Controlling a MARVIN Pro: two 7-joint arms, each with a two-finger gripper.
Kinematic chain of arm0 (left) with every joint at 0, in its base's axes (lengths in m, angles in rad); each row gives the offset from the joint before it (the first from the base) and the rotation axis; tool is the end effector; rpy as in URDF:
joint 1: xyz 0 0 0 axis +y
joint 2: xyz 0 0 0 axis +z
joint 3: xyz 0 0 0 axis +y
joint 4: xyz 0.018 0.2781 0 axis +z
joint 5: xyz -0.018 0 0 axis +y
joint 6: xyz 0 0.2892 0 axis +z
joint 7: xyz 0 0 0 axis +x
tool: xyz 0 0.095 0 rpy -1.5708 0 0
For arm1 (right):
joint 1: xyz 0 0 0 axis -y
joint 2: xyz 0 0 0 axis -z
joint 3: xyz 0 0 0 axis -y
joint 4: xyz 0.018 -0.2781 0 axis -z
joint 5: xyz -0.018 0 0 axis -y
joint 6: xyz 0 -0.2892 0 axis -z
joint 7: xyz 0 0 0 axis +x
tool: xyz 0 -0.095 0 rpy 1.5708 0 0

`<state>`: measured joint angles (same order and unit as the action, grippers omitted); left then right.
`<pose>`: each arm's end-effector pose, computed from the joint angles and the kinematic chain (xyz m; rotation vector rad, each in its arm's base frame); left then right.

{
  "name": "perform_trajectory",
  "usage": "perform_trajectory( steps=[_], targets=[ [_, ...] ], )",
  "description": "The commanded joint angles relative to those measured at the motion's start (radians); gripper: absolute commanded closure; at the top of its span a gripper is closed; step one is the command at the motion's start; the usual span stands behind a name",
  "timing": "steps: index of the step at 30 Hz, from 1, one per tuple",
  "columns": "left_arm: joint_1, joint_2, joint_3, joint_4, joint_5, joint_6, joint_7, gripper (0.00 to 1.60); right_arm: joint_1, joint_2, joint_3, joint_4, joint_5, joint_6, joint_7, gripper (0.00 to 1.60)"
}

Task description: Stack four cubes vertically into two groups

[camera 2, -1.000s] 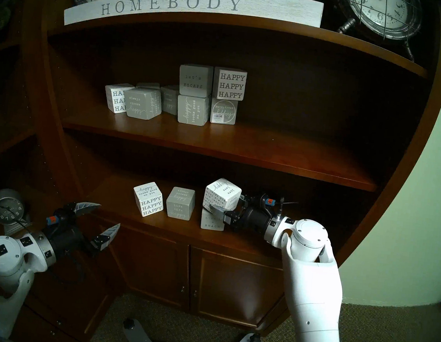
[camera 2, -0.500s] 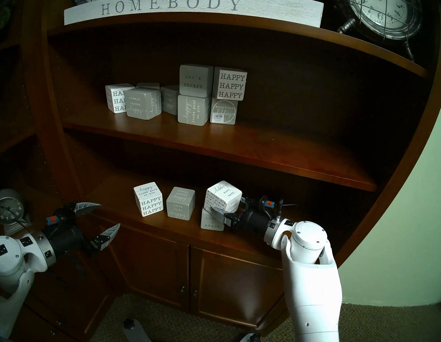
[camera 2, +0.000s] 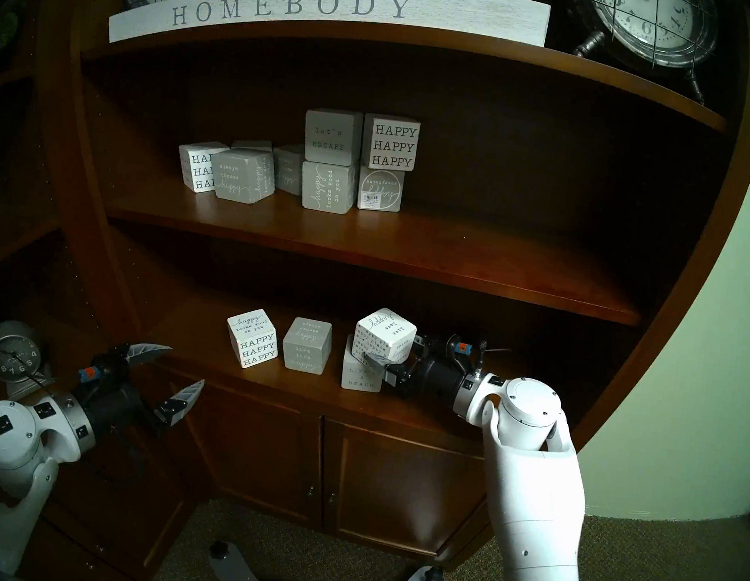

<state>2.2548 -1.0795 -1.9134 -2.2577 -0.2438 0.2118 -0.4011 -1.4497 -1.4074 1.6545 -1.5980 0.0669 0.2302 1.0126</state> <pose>0.2347 0.0915 -0.2178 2.3020 -0.7903 1.8762 0.3955 0.0027 -0.2514 -1.7779 -0.8639 -1.5846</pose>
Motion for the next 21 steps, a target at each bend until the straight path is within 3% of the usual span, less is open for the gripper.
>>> perform_trajectory(
  steps=[1, 21],
  targets=[
    [-0.002, 0.002, 0.000, -0.015, 0.002, -0.001, 0.000, 0.00, 0.009, -0.006, 0.004, -0.032, 0.013, 0.004, 0.008, 0.00],
    [-0.002, 0.002, 0.000, -0.015, 0.002, -0.001, 0.000, 0.00, -0.015, -0.018, 0.039, -0.062, 0.044, -0.023, 0.064, 0.00]
  ],
)
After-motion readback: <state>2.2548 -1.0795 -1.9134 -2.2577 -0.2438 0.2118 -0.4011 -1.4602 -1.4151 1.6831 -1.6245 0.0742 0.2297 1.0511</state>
